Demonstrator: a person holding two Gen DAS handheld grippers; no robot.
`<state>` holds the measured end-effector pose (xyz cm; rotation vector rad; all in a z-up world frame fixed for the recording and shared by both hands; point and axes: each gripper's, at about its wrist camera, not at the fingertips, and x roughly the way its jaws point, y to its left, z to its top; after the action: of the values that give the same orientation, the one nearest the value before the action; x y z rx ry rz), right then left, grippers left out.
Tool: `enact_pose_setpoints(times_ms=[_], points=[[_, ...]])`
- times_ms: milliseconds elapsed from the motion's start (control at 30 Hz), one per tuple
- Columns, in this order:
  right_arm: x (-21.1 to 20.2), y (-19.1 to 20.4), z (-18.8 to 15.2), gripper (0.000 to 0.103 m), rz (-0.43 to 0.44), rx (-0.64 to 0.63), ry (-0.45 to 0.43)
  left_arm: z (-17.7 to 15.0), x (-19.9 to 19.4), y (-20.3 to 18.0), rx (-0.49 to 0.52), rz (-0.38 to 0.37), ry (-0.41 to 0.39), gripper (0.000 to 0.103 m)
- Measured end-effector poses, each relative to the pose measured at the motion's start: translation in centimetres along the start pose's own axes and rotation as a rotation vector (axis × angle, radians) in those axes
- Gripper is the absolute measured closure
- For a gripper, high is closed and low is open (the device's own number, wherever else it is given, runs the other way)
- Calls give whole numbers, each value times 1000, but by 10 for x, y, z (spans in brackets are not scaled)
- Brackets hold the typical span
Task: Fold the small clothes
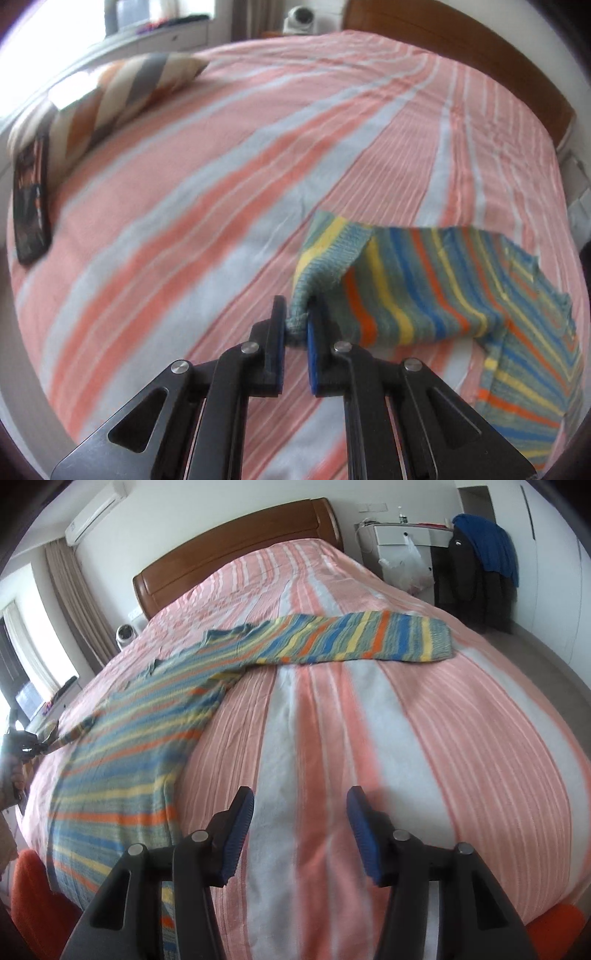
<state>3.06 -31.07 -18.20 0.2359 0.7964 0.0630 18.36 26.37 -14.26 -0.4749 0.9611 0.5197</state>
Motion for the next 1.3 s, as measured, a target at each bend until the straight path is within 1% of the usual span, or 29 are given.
enact_pose_setpoints(times_ms=[100, 167, 333, 467, 567, 667, 700, 733, 767, 833, 867, 900, 933, 967, 1000, 1033, 1100, 1133, 1167, 1200, 1233, 1267, 1300], points=[[2, 0, 0, 50, -2, -3, 2, -1, 10, 12, -70, -13, 18, 96], [3, -1, -1, 50, -2, -2, 6, -1, 14, 19, -90, -21, 28, 96], [7, 2, -2, 49, -19, -23, 9, -4, 18, 17, -73, -17, 21, 96], [8, 2, -3, 48, -20, -27, 8, -5, 19, 22, -77, -19, 20, 96], [9, 1, -3, 48, -16, -26, 10, -7, 19, 24, -70, -32, 18, 94], [10, 1, -2, 48, -17, -31, 10, -10, 12, 31, -85, -56, 25, 87], [10, 1, -2, 47, -17, -31, 10, -11, 7, 36, -97, -58, 28, 83], [10, 1, -2, 47, -16, -32, 10, -13, 0, 40, -105, -44, 23, 80], [10, 1, -2, 47, -16, -31, 10, -15, -7, 45, -110, -26, 12, 80], [11, 1, -2, 47, -16, -30, 9, -17, -26, 57, -135, 23, -44, 74], [11, 2, -3, 46, -15, -32, 9, -15, -35, 61, -147, 31, -78, 73], [11, 2, -3, 46, -16, -33, 8, -12, -43, 63, -152, 31, -114, 70], [12, 3, -2, 45, -18, -35, 7, -8, -48, 62, -144, 20, -135, 64], [13, 3, -2, 44, -20, -39, 7, 0, -49, 55, -119, -6, -149, 59], [14, 4, -2, 44, -22, -43, 7, 5, -47, 48, -97, -24, -142, 47], [15, 5, -2, 43, -26, -49, 7, 13, -39, 36, -61, -53, -118, 38], [16, 6, -2, 41, -31, -58, 6, 22, -22, 17, -11, -94, -73, 37], [17, 7, -2, 40, -33, -62, 5, 24, -12, 10, 6, -95, -59, 37], [17, 8, -3, 40, -35, -66, 5, 25, -2, 3, 24, -78, -49, 37], [16, 7, -3, 40, -34, -66, 5, 25, 7, -2, 38, -41, -42, 37], [16, 7, -3, 40, -32, -64, 5, 24, 17, -1, 39, 17, -32, 37], [16, 8, -3, 40, -30, -61, 5, 21, 23, 6, 19, 58, -24, 37], [16, 7, -3, 40, -29, -60, 5, 17, 26, 17, -15, 82, -18, 37]])
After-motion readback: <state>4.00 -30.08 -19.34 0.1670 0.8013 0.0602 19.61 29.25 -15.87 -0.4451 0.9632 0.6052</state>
